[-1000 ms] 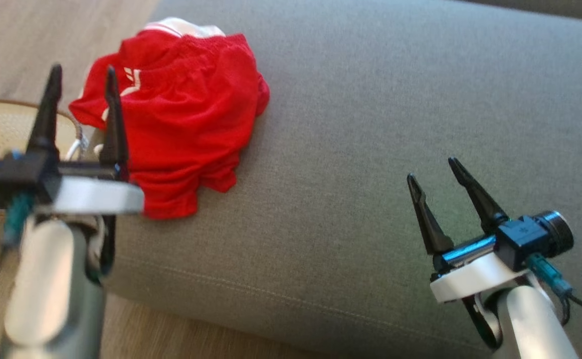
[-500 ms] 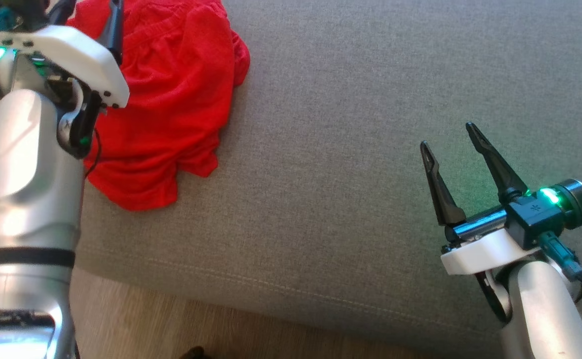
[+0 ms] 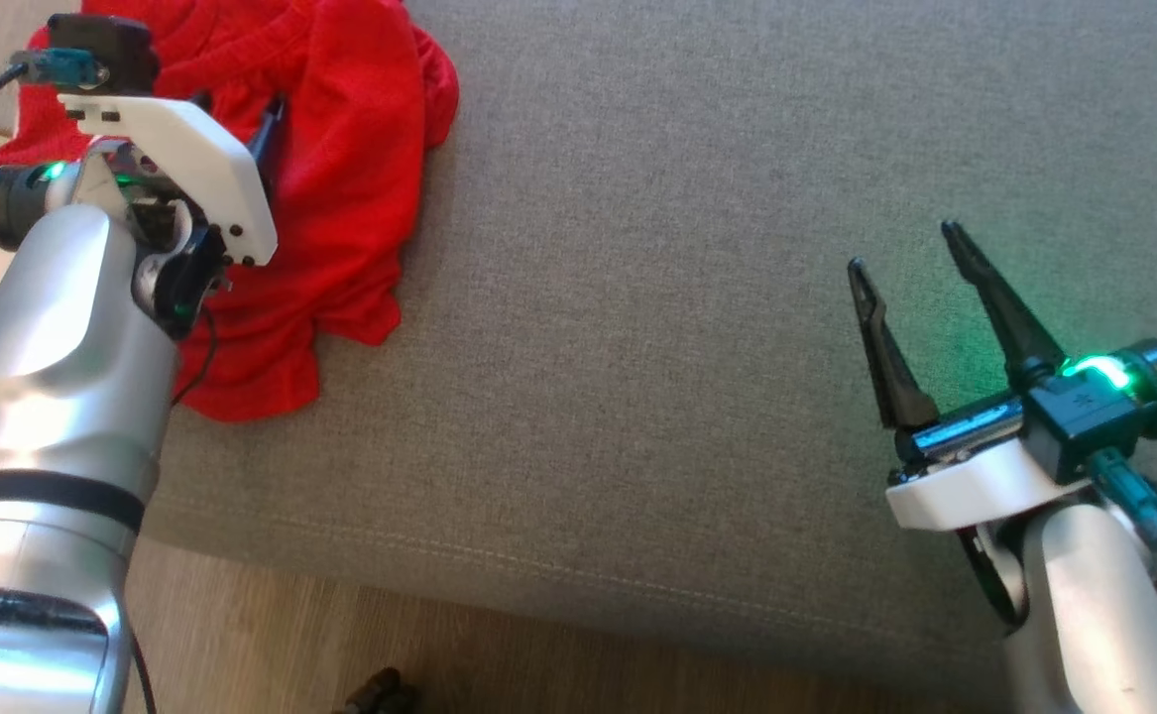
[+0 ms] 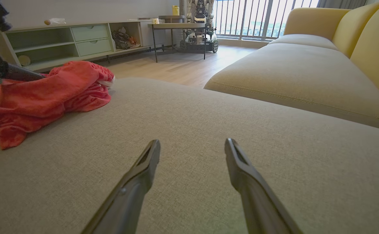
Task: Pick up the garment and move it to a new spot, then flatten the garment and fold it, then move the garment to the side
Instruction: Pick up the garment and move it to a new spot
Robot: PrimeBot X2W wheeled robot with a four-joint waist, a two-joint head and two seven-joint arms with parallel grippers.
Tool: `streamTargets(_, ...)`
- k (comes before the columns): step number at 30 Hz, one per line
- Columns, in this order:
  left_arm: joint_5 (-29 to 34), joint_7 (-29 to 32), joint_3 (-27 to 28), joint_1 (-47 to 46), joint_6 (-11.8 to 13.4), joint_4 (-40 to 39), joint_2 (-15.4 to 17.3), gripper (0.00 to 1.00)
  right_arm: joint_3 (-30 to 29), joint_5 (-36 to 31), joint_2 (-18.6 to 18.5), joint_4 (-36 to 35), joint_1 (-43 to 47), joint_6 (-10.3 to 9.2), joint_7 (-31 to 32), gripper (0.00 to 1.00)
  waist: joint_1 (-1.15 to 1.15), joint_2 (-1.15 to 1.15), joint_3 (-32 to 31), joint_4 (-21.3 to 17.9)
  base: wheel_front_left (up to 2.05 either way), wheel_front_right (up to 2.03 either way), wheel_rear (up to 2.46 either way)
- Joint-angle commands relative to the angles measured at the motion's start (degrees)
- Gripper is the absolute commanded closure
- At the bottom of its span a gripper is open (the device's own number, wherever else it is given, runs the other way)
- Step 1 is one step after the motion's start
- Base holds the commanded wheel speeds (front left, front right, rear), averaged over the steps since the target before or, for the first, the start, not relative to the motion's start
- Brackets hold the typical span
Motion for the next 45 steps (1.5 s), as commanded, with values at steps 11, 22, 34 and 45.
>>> streamTargets(11,-4.7,-2.6,-4.8,-4.6,0.1,2.3,3.6,1.0,0.6,0.3,0.0,-2.3,-2.0,-0.01,-0.5,0.0,0.0,0.0,2.7,0.5,0.0,0.0,0.0)
streamTargets(22,-8.1,-13.7,-5.8,-6.1,0.1,4.0,5.1,1.0,0.6,1.8,0.0,-1.1,-2.4,-0.01,-0.5,0.0,0.0,0.0,0.4,0.0,0.0,0.0,0.0)
streamTargets(34,-9.2,-21.3,-10.1,-7.9,0.1,-2.0,8.9,1.0,2.4,6.0,0.0,0.5,-1.0,-0.01,-0.5,0.0,0.0,0.0,-8.8,-1.8,0.0,0.0,0.0)
streamTargets(45,-8.5,-18.4,-11.8,-9.9,0.5,-16.5,11.3,1.0,4.7,12.9,0.0,-0.4,-1.3,-0.01,-0.5,0.0,0.0,0.0,-14.8,-11.8,0.0,0.0,0.0)
